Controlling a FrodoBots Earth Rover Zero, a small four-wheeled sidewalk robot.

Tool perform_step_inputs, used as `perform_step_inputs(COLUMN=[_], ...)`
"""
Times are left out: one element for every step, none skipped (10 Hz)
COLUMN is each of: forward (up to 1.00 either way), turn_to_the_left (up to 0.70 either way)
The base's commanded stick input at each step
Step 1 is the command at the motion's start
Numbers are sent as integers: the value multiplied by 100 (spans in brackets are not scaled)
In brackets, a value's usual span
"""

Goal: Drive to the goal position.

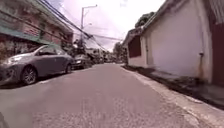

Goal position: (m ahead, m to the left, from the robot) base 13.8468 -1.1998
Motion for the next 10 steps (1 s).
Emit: perform_step_inputs(forward=[100,100,100,100,100,100,100,100,100,100], turn_to_the_left=[0,0,0,0,0,0,0,0,0,0])
